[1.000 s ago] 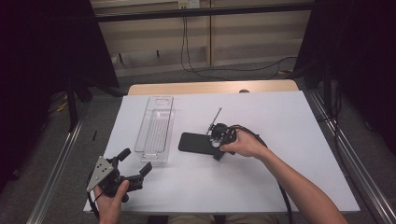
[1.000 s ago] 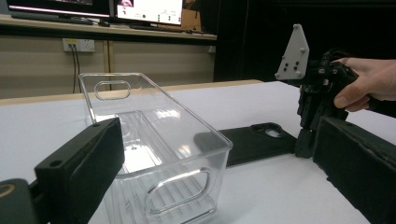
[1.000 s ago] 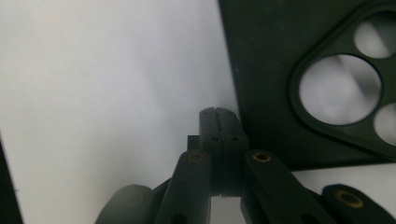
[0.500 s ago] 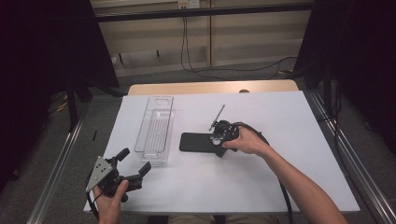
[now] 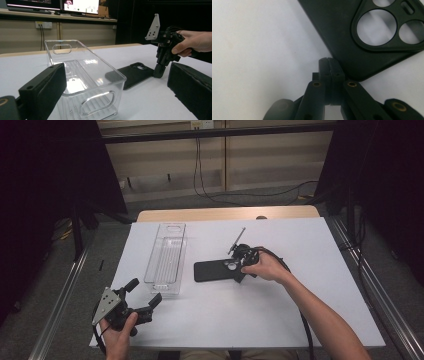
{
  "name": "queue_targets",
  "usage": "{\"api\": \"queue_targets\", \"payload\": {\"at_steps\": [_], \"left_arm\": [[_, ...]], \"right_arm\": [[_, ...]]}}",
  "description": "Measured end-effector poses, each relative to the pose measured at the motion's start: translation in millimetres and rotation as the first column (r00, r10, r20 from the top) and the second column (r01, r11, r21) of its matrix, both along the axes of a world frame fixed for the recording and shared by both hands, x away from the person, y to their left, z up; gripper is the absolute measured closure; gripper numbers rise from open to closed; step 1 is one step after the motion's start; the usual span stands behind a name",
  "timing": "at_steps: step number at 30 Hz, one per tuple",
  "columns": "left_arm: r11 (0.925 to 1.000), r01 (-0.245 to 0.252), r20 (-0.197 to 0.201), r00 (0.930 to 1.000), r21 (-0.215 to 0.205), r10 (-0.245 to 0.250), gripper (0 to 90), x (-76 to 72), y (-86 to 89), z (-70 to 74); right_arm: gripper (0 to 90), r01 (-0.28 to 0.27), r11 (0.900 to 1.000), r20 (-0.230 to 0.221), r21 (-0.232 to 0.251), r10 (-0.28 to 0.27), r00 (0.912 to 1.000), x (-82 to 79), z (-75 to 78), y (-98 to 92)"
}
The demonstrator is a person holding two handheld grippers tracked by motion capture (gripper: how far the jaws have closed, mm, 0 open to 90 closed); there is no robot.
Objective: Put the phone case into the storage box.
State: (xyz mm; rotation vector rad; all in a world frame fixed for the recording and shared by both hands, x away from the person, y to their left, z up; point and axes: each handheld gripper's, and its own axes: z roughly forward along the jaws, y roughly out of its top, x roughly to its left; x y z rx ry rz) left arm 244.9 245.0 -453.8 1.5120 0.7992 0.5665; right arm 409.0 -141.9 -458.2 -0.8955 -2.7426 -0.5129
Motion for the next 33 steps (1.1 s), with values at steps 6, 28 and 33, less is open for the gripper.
{"api": "queue_targets", "payload": {"at_steps": [6, 28, 33], "left_arm": [[1.0000, 0.001, 0.000, 1.0000, 0.001, -0.001, 2.5, -0.7, -0.4, 0.1], [1.0000, 0.003, 0.001, 1.0000, 0.005, -0.003, 2.4, -0.9, -0.4, 0.3], [1.0000, 0.007, 0.000, 1.0000, 0.001, -0.007, 2.4, -0.8, -0.3, 0.2]], "right_arm": [[90.0, -0.009, 1.000, 0.017, -0.012, 0.009, 0.9998, 6.6, 0.3, -5.1], [90.0, 0.091, 0.996, 0.018, -0.009, -0.090, 0.9957, 24.2, -0.4, -12.6], [90.0, 0.114, 0.993, 0.017, -0.010, -0.114, 0.9934, 26.7, -0.4, -14.0]]}}
